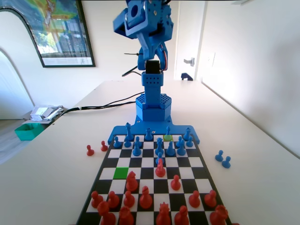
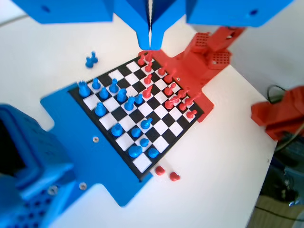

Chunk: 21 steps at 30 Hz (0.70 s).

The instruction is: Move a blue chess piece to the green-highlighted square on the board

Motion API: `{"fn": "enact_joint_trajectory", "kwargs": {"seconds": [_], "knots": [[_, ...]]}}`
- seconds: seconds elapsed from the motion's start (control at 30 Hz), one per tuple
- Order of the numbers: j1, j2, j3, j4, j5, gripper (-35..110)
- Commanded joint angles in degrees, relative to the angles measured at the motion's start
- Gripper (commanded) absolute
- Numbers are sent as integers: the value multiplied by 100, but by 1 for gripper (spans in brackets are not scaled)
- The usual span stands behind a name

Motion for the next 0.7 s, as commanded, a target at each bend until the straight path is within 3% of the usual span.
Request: {"fn": "enact_joint_trajectory", "kwargs": {"seconds": [0.0, 0.33, 0.67], "knots": [[123, -352, -176, -123, -668, 1], [0, -1433, 141, -308, -1239, 1], [-624, -2092, 703, -835, -123, 3]]}}
